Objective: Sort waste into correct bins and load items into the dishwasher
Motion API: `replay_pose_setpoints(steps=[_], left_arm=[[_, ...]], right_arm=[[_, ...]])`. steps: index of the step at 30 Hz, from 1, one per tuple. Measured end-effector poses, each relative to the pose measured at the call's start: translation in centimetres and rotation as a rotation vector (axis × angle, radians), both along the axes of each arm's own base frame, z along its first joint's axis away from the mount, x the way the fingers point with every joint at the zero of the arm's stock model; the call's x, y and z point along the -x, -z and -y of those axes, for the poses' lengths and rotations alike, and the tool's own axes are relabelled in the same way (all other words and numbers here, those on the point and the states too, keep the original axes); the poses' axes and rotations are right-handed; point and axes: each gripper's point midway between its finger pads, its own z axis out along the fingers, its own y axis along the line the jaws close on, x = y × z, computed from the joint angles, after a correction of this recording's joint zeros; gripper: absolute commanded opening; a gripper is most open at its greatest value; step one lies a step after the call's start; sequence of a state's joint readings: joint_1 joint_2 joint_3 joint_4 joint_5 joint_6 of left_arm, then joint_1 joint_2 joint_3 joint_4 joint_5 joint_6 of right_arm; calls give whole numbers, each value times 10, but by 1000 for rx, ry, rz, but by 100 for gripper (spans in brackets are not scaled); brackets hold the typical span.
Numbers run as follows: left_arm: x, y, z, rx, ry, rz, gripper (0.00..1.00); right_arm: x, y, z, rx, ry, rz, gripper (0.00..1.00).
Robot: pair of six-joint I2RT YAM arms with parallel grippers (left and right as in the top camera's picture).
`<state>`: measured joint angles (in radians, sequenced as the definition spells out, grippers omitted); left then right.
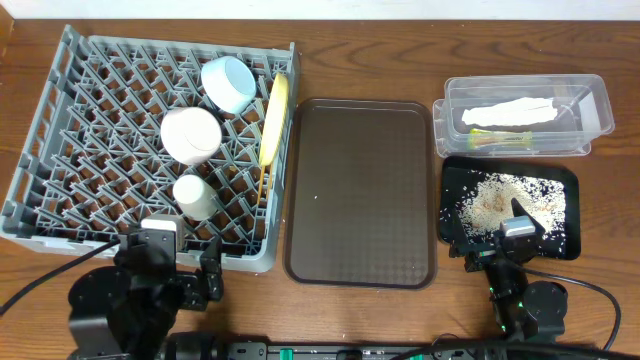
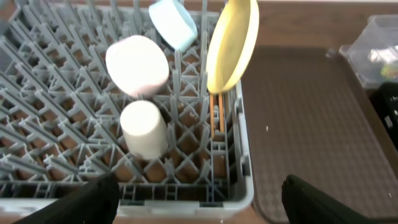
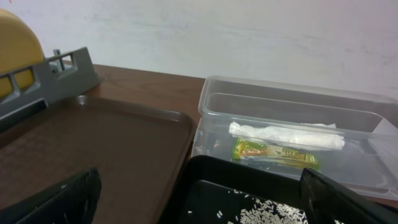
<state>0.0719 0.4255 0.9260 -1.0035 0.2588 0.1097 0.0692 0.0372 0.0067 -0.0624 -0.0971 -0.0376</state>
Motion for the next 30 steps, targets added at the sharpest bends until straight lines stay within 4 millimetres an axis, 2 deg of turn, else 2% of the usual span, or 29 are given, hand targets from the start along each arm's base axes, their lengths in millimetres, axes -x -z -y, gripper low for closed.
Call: replay_pose_setpoints(steps=[3, 8, 12, 18, 24, 30], left_arm=[[-6, 10, -1, -4, -2, 46, 86], [-20, 44, -1, -10, 2, 122, 86], [-35, 63, 1, -9, 17, 207, 86], [-57, 73, 0, -17, 16, 373, 86], [-71, 71, -1, -27, 15, 544, 86], [-76, 81, -7, -39, -19, 588, 86]], right_arm=[[0, 0, 0, 0, 0, 0, 99], [0, 0, 0, 0, 0, 0, 99], [0, 0, 0, 0, 0, 0, 99], [0, 0, 0, 0, 0, 0, 99], [0, 0, 0, 0, 0, 0, 99], [0, 0, 0, 0, 0, 0, 99]])
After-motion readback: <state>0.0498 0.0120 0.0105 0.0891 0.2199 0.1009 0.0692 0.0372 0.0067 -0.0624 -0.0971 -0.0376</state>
